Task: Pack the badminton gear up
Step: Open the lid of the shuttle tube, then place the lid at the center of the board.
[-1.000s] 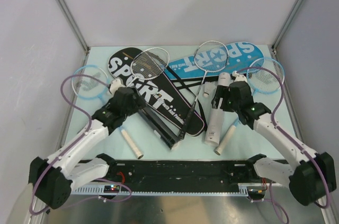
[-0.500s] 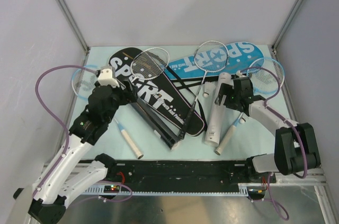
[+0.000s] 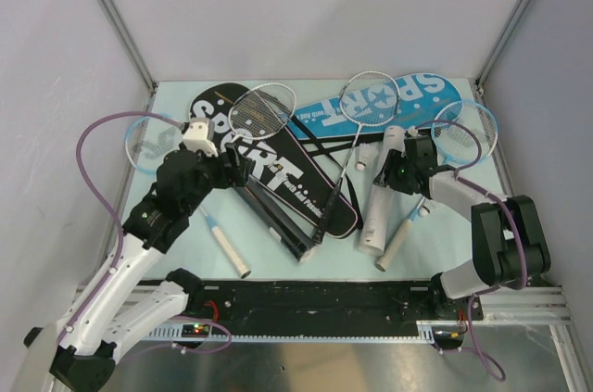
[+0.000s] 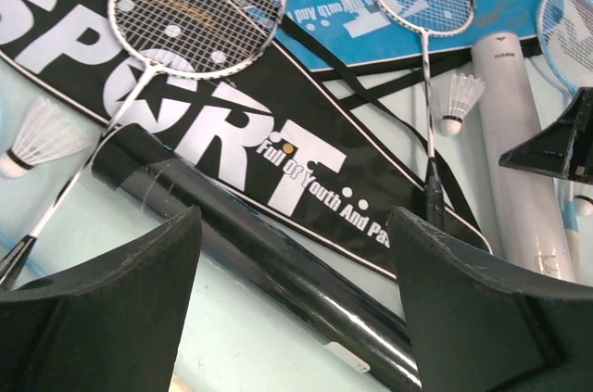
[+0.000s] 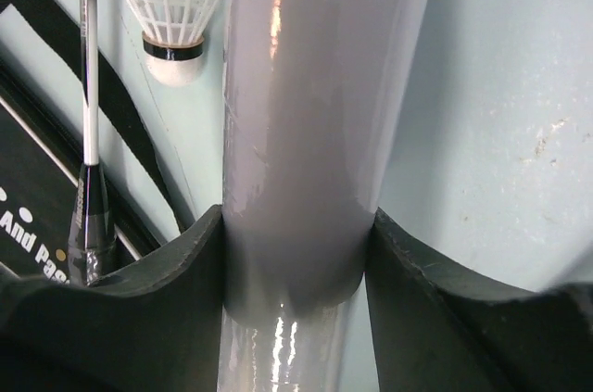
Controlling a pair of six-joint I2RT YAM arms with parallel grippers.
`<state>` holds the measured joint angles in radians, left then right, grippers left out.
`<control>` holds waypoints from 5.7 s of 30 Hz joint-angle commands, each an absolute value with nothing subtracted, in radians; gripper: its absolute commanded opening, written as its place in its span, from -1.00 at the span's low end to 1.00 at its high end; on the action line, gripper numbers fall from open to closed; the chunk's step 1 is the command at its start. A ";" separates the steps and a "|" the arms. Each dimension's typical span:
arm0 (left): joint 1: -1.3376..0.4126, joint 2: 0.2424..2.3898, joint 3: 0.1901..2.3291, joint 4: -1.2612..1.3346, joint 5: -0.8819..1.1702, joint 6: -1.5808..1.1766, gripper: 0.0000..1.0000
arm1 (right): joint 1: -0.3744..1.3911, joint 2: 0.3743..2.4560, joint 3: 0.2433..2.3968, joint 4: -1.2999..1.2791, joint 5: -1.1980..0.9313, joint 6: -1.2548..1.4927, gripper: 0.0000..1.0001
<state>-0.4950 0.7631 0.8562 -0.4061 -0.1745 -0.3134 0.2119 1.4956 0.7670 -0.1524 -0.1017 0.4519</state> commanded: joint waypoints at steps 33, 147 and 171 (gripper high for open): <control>-0.575 0.967 0.851 0.096 0.626 -0.446 0.82 | 0.926 0.999 0.810 0.517 0.238 0.548 -0.12; -0.417 0.921 1.319 -0.510 0.407 -0.441 -1.00 | 0.725 0.743 0.733 -0.309 -0.457 -0.315 -0.32; -0.526 1.533 1.150 -0.247 -0.013 -0.474 -0.99 | 0.664 0.470 0.744 -0.101 -0.085 -0.087 -0.28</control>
